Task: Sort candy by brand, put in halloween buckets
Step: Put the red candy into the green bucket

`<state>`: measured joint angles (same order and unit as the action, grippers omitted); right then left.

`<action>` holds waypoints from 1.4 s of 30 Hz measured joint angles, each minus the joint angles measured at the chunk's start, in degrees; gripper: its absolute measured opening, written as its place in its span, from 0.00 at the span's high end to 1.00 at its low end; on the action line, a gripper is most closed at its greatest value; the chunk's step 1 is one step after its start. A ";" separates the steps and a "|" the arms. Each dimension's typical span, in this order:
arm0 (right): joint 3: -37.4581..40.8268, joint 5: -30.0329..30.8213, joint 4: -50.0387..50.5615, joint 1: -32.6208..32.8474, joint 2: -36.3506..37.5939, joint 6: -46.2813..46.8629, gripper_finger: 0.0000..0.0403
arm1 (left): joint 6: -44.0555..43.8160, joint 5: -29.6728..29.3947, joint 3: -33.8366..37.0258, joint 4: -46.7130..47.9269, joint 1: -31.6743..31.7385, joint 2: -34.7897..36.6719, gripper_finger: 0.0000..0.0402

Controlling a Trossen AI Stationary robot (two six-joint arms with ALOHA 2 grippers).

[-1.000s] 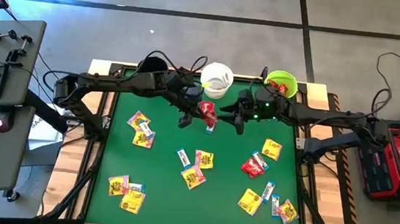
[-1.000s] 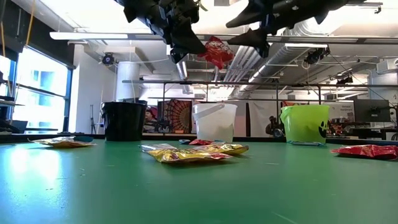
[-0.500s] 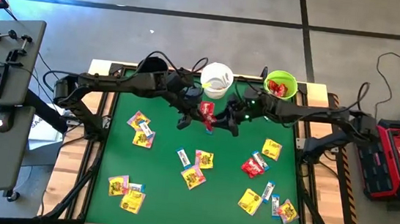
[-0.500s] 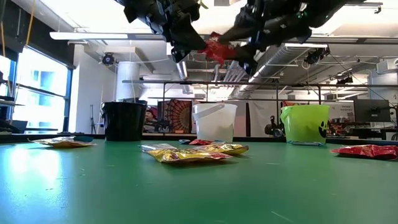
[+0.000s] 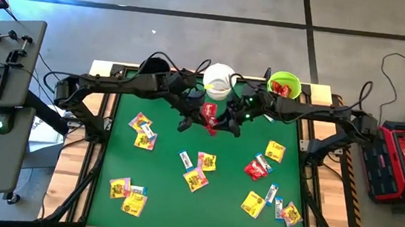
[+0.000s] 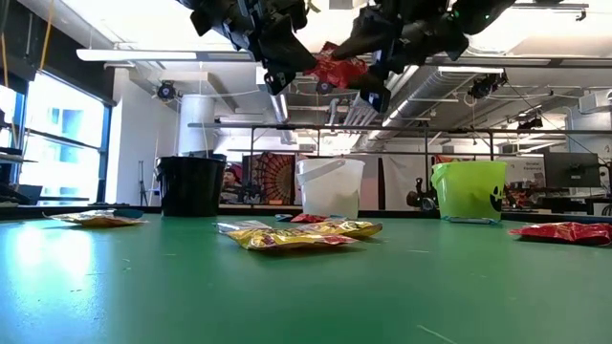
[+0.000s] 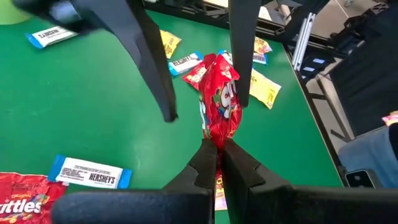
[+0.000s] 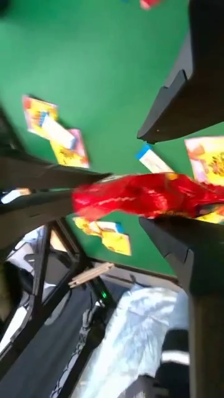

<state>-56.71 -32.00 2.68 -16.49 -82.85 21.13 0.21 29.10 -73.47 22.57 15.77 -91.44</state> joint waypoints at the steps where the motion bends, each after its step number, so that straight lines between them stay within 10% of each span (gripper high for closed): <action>1: -0.06 -0.48 0.04 0.00 -0.39 0.97 0.53 | 0.00 0.00 0.00 -0.04 0.00 0.00 1.00; 18: -0.21 -1.49 -0.55 0.00 -1.17 0.90 0.98 | -0.13 -1.22 0.00 -0.01 0.05 0.00 0.99; 32: -4.93 -1.17 2.01 -1.09 -1.07 0.71 0.96 | -4.46 -4.33 0.00 -0.29 2.56 3.81 0.69; 42: -18.26 7.84 28.73 -8.70 -1.05 -9.52 0.96 | -4.48 -9.10 -0.04 -0.25 5.84 8.66 0.59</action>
<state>-74.98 -24.16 31.41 -25.19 -83.90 11.61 -4.27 20.00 -73.52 22.32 21.61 -82.78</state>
